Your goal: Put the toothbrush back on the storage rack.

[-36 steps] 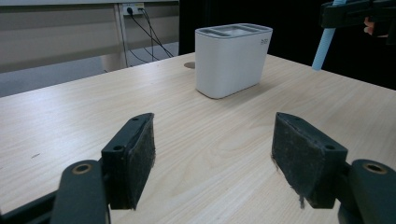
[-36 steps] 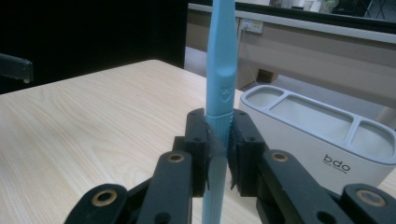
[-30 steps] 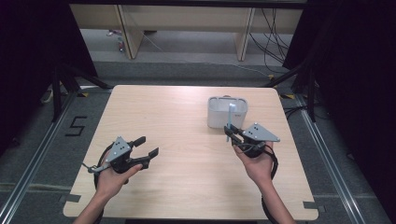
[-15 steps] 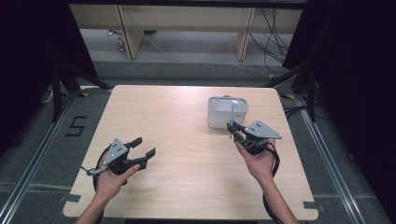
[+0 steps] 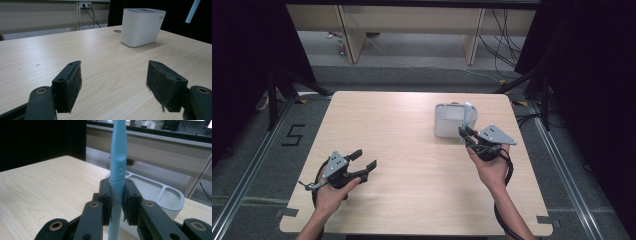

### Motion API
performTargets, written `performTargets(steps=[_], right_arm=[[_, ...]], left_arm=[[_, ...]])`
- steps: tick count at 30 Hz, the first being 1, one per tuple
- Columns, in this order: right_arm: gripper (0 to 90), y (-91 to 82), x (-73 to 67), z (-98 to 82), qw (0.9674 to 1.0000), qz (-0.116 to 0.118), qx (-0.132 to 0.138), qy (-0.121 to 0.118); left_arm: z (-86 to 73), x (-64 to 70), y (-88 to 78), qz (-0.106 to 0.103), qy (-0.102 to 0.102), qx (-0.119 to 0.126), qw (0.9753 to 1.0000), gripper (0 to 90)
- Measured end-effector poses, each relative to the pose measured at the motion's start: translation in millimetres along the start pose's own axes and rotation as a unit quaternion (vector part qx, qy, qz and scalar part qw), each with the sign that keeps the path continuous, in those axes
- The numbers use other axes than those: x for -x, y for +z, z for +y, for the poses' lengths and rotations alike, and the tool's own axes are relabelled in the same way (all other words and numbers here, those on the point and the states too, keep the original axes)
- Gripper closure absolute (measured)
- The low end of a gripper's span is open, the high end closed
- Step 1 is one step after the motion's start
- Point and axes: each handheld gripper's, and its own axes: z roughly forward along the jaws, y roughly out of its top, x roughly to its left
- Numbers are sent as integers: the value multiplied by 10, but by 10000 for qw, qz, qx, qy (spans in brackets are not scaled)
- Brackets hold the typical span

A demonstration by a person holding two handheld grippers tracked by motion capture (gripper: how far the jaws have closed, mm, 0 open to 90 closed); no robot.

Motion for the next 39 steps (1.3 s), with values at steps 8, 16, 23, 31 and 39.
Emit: performTargets(steps=[8, 16, 23, 31, 39], right_arm=[[794, 33, 103, 35, 9999, -135, 68, 42], [794, 76, 227, 65, 9996, -282, 92, 42], [794, 125, 321, 103, 9993, -344, 93, 89], [794, 169, 400, 162, 9983, -517, 131, 216], [793, 227, 455, 212, 9978, -609, 146, 198]], left_arm=[[-66, -45, 0, 115, 54, 93, 9999, 279], [-100, -44, -5, 142, 174, 13, 9997, 272], [-138, -49, 0, 177, 210, 23, 9996, 271], [-172, -54, 0, 201, 256, 14, 9995, 272], [-195, -57, 15, 189, 326, 79, 9993, 275]])
